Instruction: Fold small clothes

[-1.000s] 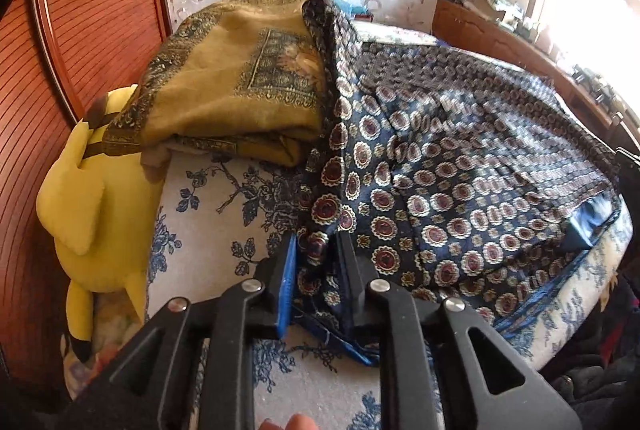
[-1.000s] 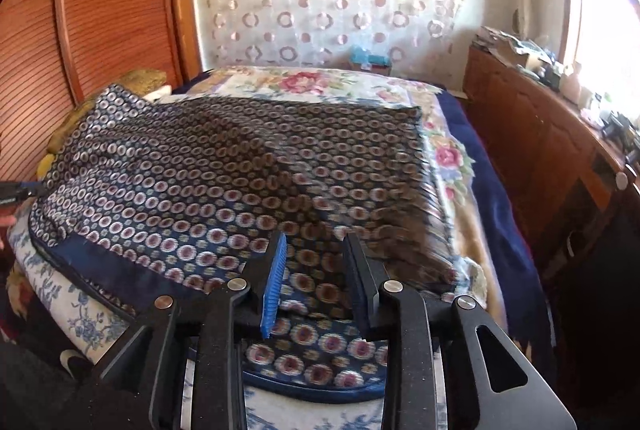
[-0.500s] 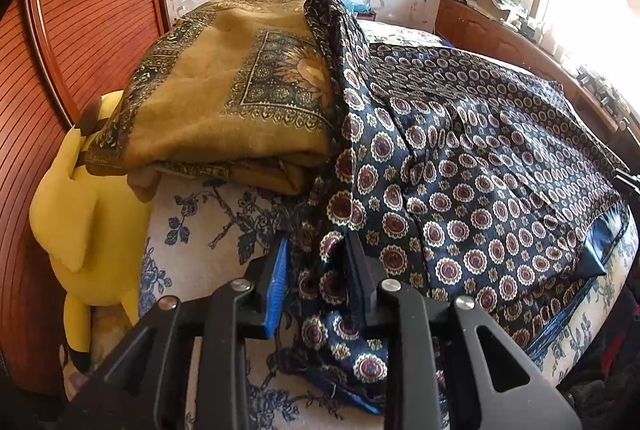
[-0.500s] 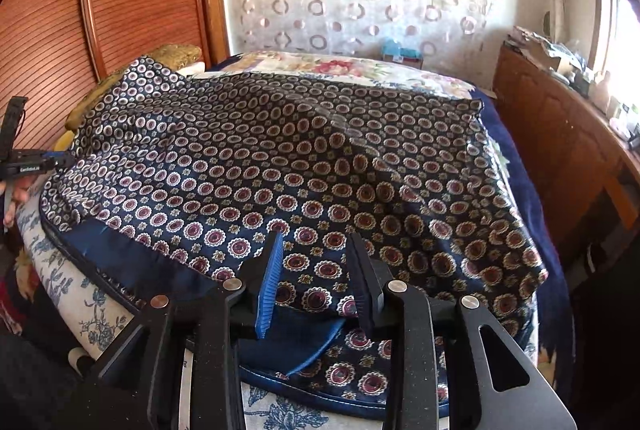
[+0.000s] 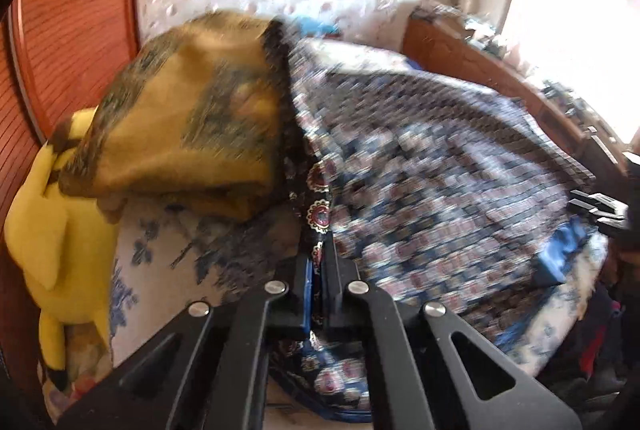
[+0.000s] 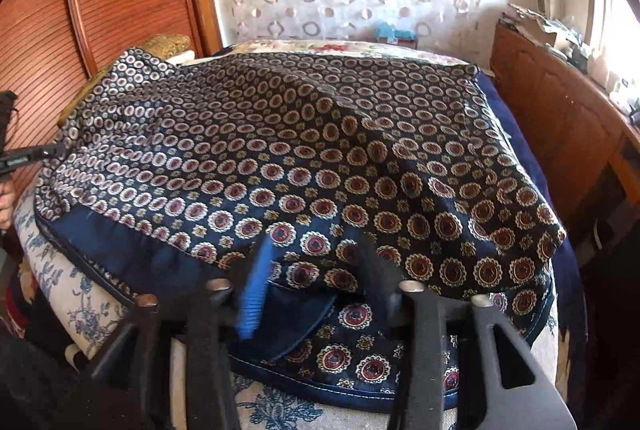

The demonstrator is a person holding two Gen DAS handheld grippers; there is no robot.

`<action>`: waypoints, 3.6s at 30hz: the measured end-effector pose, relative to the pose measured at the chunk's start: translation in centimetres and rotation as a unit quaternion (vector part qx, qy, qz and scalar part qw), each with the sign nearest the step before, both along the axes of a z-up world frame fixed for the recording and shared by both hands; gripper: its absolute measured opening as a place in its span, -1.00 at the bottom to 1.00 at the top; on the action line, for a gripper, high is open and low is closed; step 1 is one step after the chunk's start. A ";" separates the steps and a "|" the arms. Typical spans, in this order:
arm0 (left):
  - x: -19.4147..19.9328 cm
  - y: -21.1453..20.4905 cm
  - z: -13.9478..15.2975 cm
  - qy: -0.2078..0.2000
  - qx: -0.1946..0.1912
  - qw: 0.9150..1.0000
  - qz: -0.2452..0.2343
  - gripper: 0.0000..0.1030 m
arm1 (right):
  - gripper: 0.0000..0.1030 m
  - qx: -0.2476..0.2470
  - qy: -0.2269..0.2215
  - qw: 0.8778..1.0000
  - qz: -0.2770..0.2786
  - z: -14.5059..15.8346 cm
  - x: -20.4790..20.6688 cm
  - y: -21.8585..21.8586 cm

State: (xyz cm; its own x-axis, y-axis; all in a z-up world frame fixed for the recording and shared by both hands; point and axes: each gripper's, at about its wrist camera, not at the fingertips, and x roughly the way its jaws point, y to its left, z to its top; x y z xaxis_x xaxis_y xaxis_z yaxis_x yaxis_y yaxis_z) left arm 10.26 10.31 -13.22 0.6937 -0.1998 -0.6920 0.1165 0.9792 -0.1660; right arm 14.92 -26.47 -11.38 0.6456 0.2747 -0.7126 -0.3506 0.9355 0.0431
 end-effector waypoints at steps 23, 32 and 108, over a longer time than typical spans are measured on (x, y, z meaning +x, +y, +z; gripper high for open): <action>1.5 -10.1 8.5 -0.093 -0.001 0.991 -0.098 -1.00 | 0.32 -0.010 -0.007 1.000 -0.007 -1.2 -1.4 0.1; 2.5 -14.9 11.5 -0.132 -0.015 0.982 -0.134 -1.00 | 0.32 0.011 -0.018 0.999 -0.030 -0.1 -3.4 -3.1; 2.9 -21.4 9.5 -0.030 0.025 0.976 -0.216 -0.56 | 0.32 0.013 -0.101 0.993 -0.054 9.6 -4.2 -5.8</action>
State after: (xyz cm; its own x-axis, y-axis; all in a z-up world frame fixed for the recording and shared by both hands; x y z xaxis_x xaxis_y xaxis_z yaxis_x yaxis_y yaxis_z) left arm 13.16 -11.05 -3.75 0.5913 -0.4500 -0.6693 0.5280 0.8433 -0.1005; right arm 10.69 -32.22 -1.81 0.8019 0.2120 -0.5586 -0.2516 0.9678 0.0061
